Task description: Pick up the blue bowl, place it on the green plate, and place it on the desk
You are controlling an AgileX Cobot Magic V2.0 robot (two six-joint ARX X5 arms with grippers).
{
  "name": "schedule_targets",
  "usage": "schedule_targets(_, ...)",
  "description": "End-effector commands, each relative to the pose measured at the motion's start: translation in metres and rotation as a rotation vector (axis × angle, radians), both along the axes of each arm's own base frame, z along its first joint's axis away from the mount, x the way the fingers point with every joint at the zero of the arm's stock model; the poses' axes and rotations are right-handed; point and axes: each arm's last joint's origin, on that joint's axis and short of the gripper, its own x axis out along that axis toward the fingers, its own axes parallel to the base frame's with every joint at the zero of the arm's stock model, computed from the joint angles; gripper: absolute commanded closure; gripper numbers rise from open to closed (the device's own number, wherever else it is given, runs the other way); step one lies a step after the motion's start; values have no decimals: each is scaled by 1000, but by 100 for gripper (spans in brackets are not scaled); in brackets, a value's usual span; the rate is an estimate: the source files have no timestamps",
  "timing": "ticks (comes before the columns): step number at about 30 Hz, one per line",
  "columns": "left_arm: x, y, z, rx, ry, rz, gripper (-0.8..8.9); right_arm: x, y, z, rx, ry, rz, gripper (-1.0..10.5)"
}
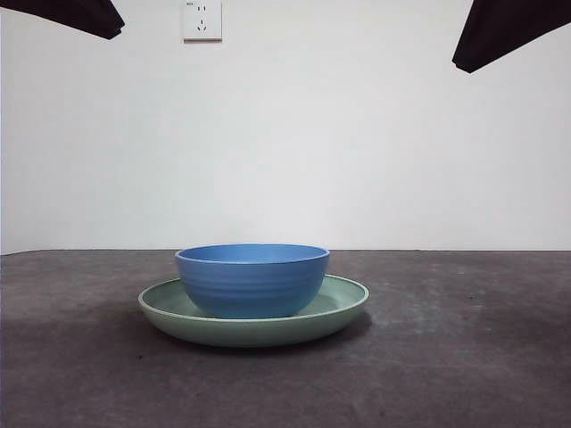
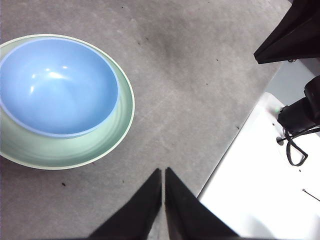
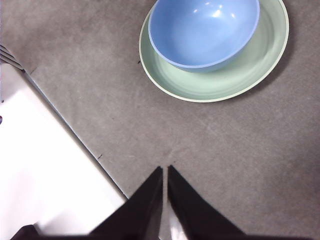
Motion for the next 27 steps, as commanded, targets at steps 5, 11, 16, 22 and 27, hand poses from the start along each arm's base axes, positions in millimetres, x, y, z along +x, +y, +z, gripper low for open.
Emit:
schedule_targets(5, 1, -2, 3, -9, -15, -13, 804, 1, 3, 5, 12, -25, 16, 938)
schedule_targets(11, 1, -2, 3, -9, -15, -13, 804, 1, 3, 5, 12, -25, 16, 939)
schedule_targets(16, 1, -2, 3, -9, -15, -13, 804, 1, 3, 5, 12, -25, 16, 938)
schedule_targets(22, -2, 3, 11, -12, -114, 5, 804, 1, 3, 5, 12, -25, 16, 938)
schedule_targets(27, -8, 23, 40, -86, -404, 156, 804, 1, 3, 5, 12, -25, 16, 938)
